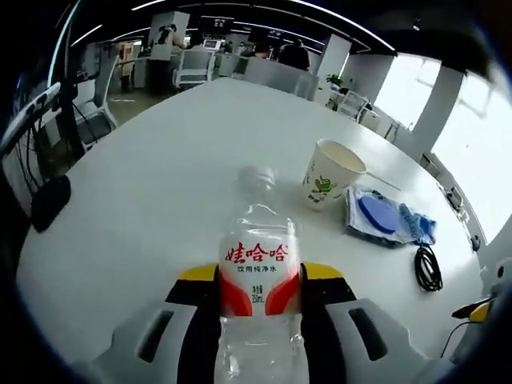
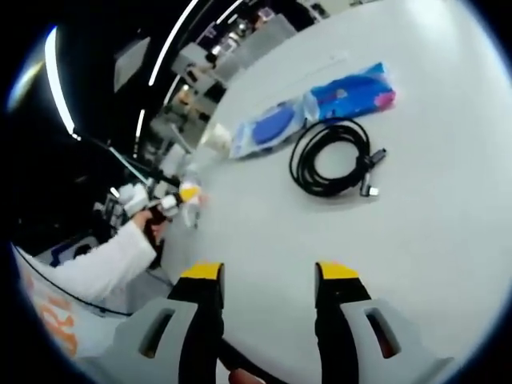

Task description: Arrange the tabletop items into an orderly group along one side of the table until the central work area is clear of visible clutter.

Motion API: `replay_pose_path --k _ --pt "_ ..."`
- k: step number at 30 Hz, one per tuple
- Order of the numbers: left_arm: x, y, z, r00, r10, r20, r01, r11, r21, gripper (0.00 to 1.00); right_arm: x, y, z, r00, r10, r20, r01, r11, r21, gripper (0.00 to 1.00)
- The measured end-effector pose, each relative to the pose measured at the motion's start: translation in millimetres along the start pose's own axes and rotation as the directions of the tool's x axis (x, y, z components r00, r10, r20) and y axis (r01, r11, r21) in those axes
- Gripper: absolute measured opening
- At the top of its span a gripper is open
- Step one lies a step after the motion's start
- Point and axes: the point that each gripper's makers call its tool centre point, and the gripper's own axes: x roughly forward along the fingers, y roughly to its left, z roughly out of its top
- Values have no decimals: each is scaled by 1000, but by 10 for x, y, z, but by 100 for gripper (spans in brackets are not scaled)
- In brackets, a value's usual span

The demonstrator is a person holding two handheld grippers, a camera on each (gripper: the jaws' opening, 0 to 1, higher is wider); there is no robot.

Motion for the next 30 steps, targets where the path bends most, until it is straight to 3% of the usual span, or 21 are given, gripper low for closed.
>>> replay_pose_path --k 8,16,24,27,28,30 --pt "-244 -263 155 995 -60 84 58 998 23 37 5 48 0 1000 13 8 -13 1000 -8 44" --pt "-498 -686 268 974 -158 161 148 986 75 37 -2 102 31 999 37 38 -37 999 18 44" --pt "-679 -1133 174 952 -265 157 238 956 170 37 -49 220 181 992 75 103 -80 996 46 46" --pt "-744 -1319 117 938 -315 147 280 935 216 38 -67 345 297 984 109 141 -117 992 47 47" --pt "-764 -1396 102 927 -346 143 305 920 246 38 -68 380 317 983 115 145 -123 992 43 48" --pt "-767 -1470 79 919 -371 134 332 911 243 38 -59 472 378 978 135 156 -142 989 34 48"
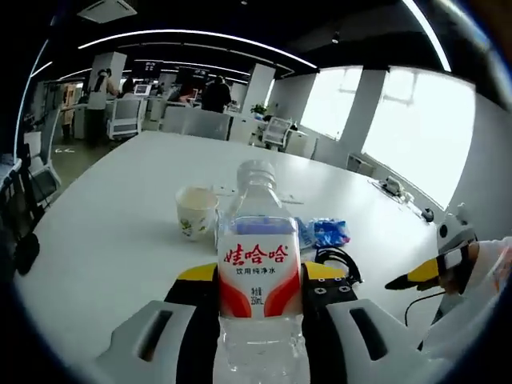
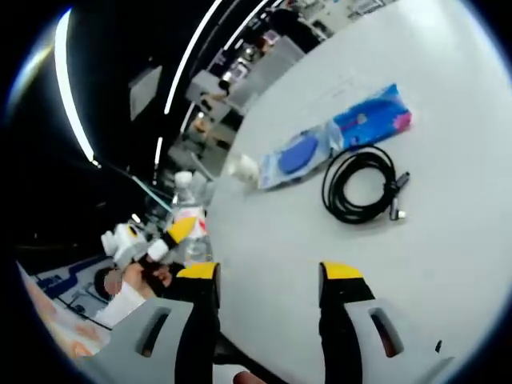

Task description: Arrange the tabletop items into an orderly group along one side of the table until the central work area is clear of visible clutter.

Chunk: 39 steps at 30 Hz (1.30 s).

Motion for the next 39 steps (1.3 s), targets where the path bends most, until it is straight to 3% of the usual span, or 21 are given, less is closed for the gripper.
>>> replay_pose_path --k 4,8,13,18,22,25,28,30,33,39 --pt "32 -181 28 999 -50 1 50 998 23 38 91 215 85 998 55 6 -55 998 -25 50" --pt "51 -454 66 990 -143 7 141 982 123 38 212 446 172 995 103 -5 -103 991 -88 54" --pt "96 -692 68 976 -220 -4 218 967 130 38 329 752 262 983 185 -23 -186 965 -185 60" --pt "87 -947 41 965 -262 -16 260 947 187 38 351 869 366 980 199 -11 -197 958 -210 62" --pt "82 -1094 25 961 -278 -12 274 938 212 39 357 882 350 980 198 -17 -197 956 -216 62" --pt "69 -1242 -7 952 -306 -25 302 918 257 39 366 877 255 982 182 -50 -189 949 -251 62" --pt "47 -1332 -25 945 -326 -22 321 912 254 39 363 819 210 986 155 -66 -168 939 -300 47" --pt "27 -1344 -104 951 -308 -40 308 919 245 39 370 865 177 981 178 -74 -192 940 -284 39" --pt "33 -1314 -150 956 -290 -43 292 922 254 40 395 861 116 983 161 -93 -182 935 -305 38" --pt "44 -1263 -132 963 -262 -71 269 889 370 41 412 909 100 987 138 -87 -161 908 -388 36"
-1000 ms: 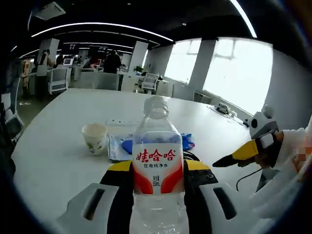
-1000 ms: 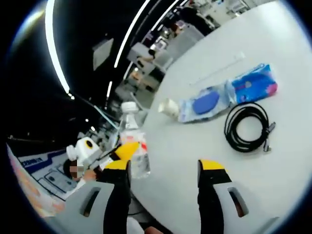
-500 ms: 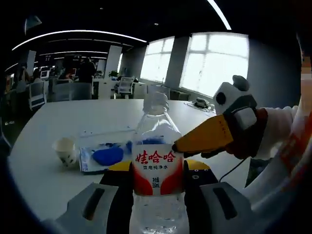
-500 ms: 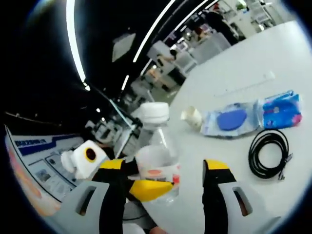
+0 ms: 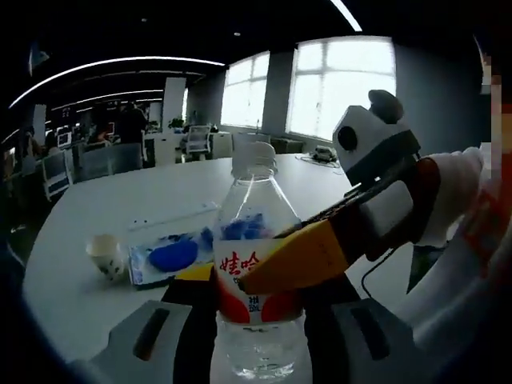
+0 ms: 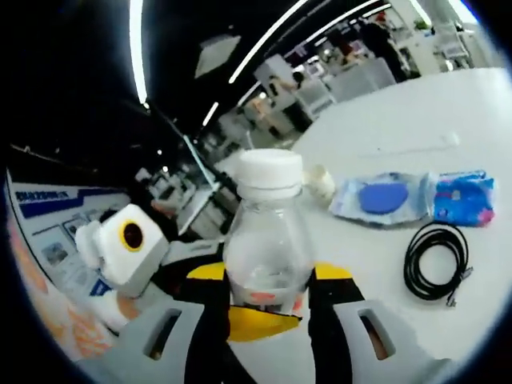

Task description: Arrange the tabletop items into an orderly group along one side of the table until the central work area is clear of visible clutter.

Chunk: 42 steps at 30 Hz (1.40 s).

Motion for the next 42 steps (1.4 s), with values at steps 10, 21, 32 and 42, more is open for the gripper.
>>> replay_pose_path --k 10,21,32,42 --pt "2 78 11 999 33 38 -30 996 -88 41 -22 -151 50 1000 -16 -12 16 1000 -11 36" --pt "-353 538 112 978 153 143 -89 921 -379 44 -171 -362 153 998 -62 6 62 998 -9 36" --pt "-109 262 722 974 33 226 47 939 -341 52 -136 -322 20 993 -106 -58 97 984 -146 36" --pt "61 73 677 990 -5 140 38 971 -238 49 -111 -240 -43 991 -116 -72 100 975 -197 36"
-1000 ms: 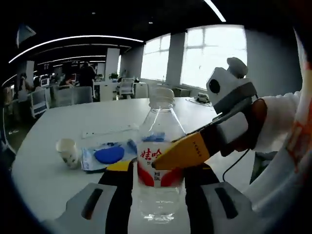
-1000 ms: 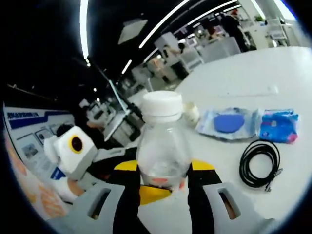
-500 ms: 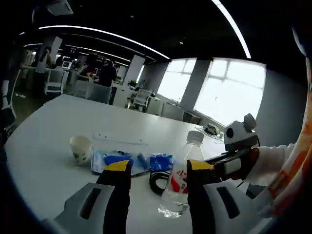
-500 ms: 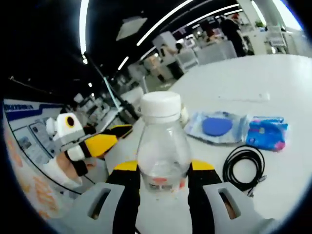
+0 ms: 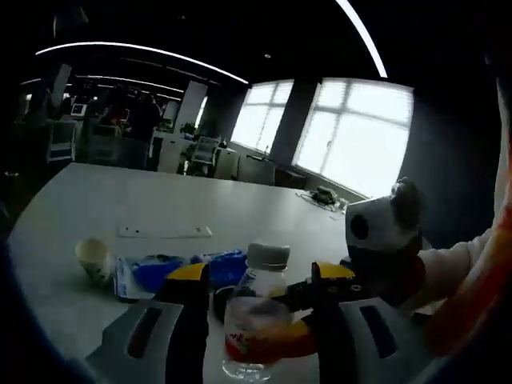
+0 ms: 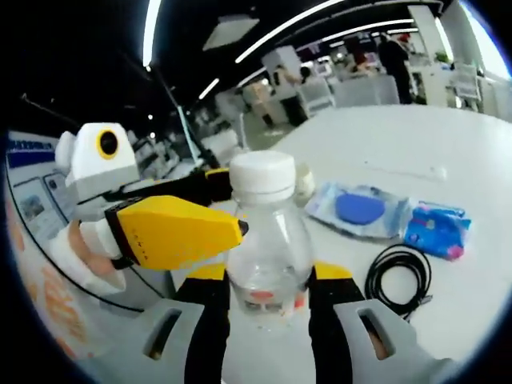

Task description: Arrange the tabletop items into an orderly group along one side of the table until the central work area is clear of visible clutter.

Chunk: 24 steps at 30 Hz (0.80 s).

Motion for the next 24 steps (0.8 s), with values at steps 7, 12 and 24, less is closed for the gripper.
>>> replay_pose_path --k 7,12,24 --pt "-28 19 -155 998 7 -63 -6 1000 10 24 60 140 -77 1000 18 -24 -19 999 -35 37" --pt "-93 25 -180 997 28 -67 -21 995 94 21 76 161 -112 999 24 -31 -26 998 -51 38" --pt "-309 367 -96 993 109 -39 -105 990 95 20 8 55 -90 999 42 34 -44 997 70 46"
